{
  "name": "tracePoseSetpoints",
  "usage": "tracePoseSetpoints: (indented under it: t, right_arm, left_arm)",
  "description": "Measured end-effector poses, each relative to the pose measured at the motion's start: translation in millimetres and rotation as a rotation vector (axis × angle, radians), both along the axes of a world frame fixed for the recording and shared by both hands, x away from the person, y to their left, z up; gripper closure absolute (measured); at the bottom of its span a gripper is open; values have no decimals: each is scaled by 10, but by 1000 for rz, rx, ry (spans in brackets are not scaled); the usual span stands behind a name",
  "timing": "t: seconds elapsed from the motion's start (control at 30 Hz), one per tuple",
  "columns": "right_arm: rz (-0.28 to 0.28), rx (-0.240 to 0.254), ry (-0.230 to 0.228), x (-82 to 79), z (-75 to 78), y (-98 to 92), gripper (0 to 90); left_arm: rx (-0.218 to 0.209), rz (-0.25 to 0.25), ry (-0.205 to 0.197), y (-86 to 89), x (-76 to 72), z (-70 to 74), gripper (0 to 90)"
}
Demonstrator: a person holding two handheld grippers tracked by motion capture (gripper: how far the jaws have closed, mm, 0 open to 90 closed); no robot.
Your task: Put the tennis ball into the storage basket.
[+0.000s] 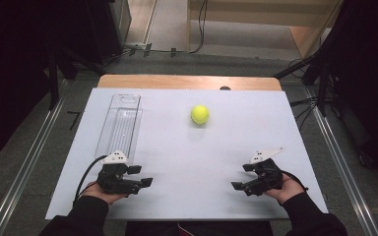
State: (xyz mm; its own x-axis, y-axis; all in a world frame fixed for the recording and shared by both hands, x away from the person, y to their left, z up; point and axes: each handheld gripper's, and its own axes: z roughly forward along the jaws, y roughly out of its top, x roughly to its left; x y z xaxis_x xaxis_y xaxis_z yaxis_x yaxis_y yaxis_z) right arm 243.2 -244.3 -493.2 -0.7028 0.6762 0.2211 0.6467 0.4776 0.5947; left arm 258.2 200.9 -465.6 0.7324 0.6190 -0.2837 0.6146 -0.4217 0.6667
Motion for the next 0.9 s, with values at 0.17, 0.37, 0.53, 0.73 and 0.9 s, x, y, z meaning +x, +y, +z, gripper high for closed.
tracePoseSetpoints:
  t: [0.17, 0.37, 0.53, 0.73, 0.9]
  right_arm:
    - [7, -1, -2, -3, 1, 1, 148]
    - [-2, 2, 0, -8, 3, -9, 148]
    - [-1, 16, 3, -7, 11, -15, 148]
    - [1, 11, 4, -16, 8, -12, 148]
    - [-15, 15, 17, -16, 3, -33, 147]
  left_arm:
    - [-5, 6, 4, 14, 20, -7, 274]
    - [2, 12, 17, 9, 44, -12, 211]
    - [0, 14, 10, 15, 50, -11, 209]
    - [-4, 20, -8, 10, 49, 1, 210]
    - [-3, 15, -9, 0, 57, 3, 210]
